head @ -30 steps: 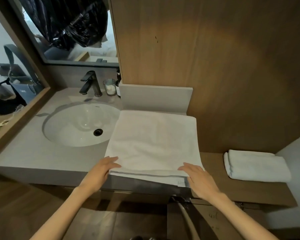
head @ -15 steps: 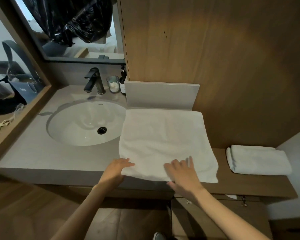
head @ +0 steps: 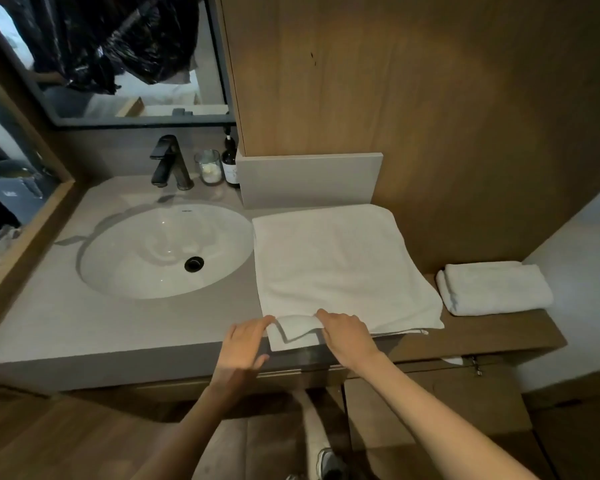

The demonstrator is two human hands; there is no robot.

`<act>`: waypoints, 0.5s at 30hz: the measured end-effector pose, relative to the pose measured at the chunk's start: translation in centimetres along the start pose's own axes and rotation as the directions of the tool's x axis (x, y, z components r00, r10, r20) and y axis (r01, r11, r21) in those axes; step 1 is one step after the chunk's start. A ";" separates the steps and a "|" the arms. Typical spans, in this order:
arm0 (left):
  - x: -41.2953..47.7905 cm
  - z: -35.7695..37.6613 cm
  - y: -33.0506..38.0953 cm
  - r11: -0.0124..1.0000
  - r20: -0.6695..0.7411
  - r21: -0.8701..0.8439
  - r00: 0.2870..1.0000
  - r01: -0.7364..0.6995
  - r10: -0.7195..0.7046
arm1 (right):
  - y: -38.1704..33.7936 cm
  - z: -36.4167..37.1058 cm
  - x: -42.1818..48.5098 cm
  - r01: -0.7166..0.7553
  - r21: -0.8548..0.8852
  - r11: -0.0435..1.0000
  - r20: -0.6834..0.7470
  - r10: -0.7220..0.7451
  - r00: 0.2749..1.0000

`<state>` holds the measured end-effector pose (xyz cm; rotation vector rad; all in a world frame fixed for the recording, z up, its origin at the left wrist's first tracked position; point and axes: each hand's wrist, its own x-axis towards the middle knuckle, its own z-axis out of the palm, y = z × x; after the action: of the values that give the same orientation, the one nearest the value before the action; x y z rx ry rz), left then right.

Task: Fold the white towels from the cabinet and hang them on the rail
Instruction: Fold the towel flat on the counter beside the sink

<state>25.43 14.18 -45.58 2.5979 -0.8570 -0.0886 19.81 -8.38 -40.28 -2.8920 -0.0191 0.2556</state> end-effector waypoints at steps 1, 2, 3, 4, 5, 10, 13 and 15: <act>0.4 0.1 0.6 0.999 0.025 0.023 0.999 0.029 -0.030 | 0.3 -0.1 -0.2 -0.017 0.028 0.999 -0.001 0.017 1.000; 0.7 0.4 1.1 0.998 0.027 0.056 1.000 0.014 -0.015 | 0.6 -0.2 -0.5 -0.039 0.061 0.997 0.001 0.039 0.999; 1.0 0.6 1.7 0.997 0.025 0.079 1.000 -0.011 0.009 | 0.8 -0.4 -0.8 -0.065 0.091 0.994 0.006 0.065 0.998; 1.2 0.7 2.4 0.996 0.018 0.083 0.999 -0.030 0.028 | 1.0 -0.6 -1.0 -0.090 0.113 0.989 0.010 0.090 0.996; 1.2 0.7 3.1 0.997 0.032 0.070 0.999 -0.026 0.024 | 1.2 -0.9 -1.2 -0.112 0.134 0.985 0.013 0.111 0.994; 1.1 0.2 5.3 0.975 -0.065 -0.216 0.997 -0.044 0.031 | 2.3 -2.0 -2.7 -0.159 0.383 0.910 0.051 0.151 0.987; 1.5 -1.1 6.8 0.922 -0.131 -0.368 0.989 -0.117 0.073 | 3.1 -2.5 -4.0 -0.183 0.481 0.857 -0.042 0.231 0.972; 2.3 -2.2 8.0 0.910 -0.159 -0.385 0.982 -0.155 0.099 | 3.5 -3.3 -4.7 -0.167 0.506 0.846 -0.133 0.268 0.954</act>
<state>23.21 7.74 -40.28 2.1387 -0.8560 -0.0410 15.69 -12.71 -37.09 -2.3901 0.3622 -0.0001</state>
